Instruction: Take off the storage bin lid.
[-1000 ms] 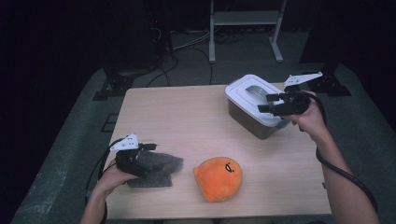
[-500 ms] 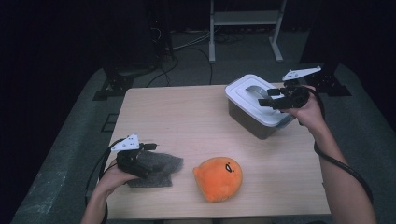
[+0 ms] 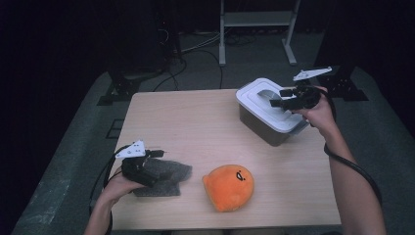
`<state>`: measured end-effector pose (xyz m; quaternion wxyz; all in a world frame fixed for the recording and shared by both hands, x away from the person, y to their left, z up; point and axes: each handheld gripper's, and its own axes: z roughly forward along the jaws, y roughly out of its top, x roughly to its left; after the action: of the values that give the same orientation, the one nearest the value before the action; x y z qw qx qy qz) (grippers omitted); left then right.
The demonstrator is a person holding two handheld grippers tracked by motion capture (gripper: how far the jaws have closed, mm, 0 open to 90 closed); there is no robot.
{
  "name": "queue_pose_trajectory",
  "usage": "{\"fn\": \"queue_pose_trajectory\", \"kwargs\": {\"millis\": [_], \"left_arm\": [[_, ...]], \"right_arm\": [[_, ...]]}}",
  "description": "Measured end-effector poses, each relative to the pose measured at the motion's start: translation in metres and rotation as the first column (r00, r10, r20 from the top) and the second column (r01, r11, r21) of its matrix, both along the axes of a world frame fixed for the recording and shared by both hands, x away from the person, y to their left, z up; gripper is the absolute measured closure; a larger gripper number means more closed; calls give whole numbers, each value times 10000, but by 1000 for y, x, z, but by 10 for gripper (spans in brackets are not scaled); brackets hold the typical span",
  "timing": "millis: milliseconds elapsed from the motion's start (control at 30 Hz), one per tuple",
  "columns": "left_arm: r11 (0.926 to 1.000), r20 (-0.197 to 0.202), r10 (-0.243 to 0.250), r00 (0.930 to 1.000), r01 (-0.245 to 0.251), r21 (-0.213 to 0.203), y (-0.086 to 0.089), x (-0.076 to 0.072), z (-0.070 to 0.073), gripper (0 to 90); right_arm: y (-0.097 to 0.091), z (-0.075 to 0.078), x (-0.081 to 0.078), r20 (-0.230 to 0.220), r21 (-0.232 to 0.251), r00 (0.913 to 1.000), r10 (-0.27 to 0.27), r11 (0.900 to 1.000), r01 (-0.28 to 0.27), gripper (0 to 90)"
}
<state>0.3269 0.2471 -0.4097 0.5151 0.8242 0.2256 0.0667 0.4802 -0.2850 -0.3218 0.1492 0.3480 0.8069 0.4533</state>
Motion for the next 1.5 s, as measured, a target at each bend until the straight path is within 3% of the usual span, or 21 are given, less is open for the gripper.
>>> {"fn": "queue_pose_trajectory", "kwargs": {"millis": [367, 700, 833, 867, 967, 1000, 1267, 1500], "left_arm": [[10000, 4, -10, 10000, 10, -47, 1, 0, 0, 60], [9998, -5, -106, 9999, 106, -139, 3, 1, 1, 60], [9998, 17, -139, 9999, 139, -144, 3, 1, 1, 60], [9998, 9, -133, 9999, 134, -156, 3, 1, 1, 60], [9997, -17, -171, 9999, 170, -168, 4, 1, 1, 60], [9996, -2, -196, 9998, 196, -179, 4, 1, 1, 60], [9996, -22, -209, 9998, 209, -204, 5, 0, 2, 60], [9996, -28, -203, 9998, 203, -217, 6, 0, 2, 60]], "right_arm": [[1, -10, 13, 132, 340, 9989, -460, 9984, 455, 301], [3, -19, 21, 49, 372, 9965, -839, 9958, 836, 310], [5, -22, 26, -269, 429, 9933, -1123, 9926, 1134, 403], [6, -22, 27, -165, 406, 9924, -1218, 9917, 1223, 469], [7, -23, 29, -201, 398, 9922, -1233, 9915, 1240, 494], [8, -24, 30, -184, 325, 9922, -1234, 9918, 1240, 541], [12, -29, 32, -204, 376, 9935, -1118, 9929, 1125, 651], [13, -27, 32, -452, 501, 9951, -880, 9947, 902, 658]]}}
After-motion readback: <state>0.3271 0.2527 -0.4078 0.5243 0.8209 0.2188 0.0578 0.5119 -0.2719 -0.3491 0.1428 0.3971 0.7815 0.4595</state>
